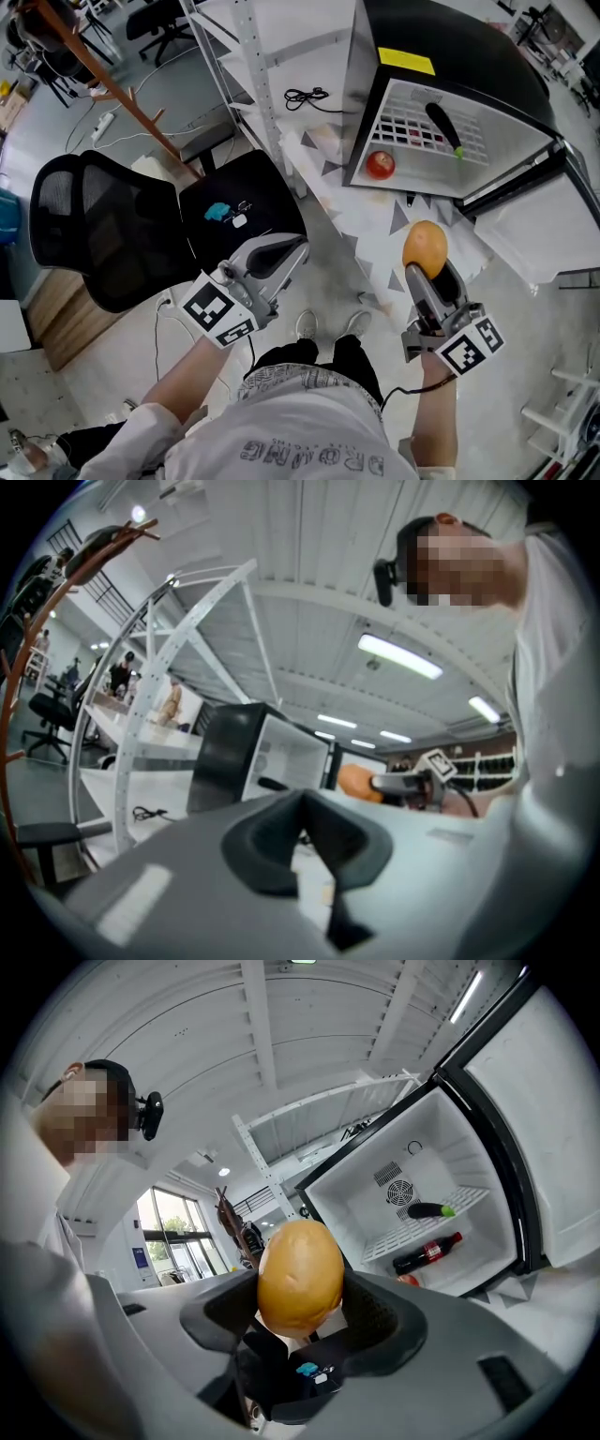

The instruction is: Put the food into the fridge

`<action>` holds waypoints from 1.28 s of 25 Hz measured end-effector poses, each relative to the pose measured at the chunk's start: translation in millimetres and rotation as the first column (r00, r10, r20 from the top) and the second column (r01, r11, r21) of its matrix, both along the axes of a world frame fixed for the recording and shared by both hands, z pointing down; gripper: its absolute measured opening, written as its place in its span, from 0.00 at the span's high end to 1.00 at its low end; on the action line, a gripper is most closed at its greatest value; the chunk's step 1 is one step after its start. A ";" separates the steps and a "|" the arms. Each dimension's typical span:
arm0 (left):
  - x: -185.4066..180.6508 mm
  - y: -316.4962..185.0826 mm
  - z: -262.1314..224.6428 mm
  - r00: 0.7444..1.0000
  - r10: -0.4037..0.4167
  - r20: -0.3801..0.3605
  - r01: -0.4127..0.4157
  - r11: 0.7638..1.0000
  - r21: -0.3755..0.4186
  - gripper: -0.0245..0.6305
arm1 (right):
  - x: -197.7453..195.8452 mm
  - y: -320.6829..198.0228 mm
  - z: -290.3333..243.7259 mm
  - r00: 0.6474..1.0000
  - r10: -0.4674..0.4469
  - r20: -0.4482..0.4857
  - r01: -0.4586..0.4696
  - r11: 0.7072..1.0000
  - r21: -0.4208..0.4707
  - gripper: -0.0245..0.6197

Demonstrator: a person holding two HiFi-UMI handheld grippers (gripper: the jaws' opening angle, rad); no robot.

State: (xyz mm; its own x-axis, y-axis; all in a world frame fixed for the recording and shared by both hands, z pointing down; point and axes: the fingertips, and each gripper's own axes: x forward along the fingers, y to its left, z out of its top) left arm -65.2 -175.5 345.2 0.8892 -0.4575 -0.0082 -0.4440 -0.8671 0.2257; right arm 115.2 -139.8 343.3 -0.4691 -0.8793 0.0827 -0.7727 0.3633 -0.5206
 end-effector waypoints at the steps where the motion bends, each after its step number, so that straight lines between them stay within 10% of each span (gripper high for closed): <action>1: 1.9 -2.8 0.0 1.000 -0.002 0.001 0.002 1.000 0.001 0.95 | 2.0 -5.8 -0.9 1.000 -0.003 -0.008 0.003 1.000 0.003 0.54; 32: 93.5 -74.4 23.7 0.971 -0.238 0.029 0.238 0.971 0.010 0.95 | 63.6 -189.7 17.6 0.949 -0.209 -0.237 0.226 0.973 0.044 0.54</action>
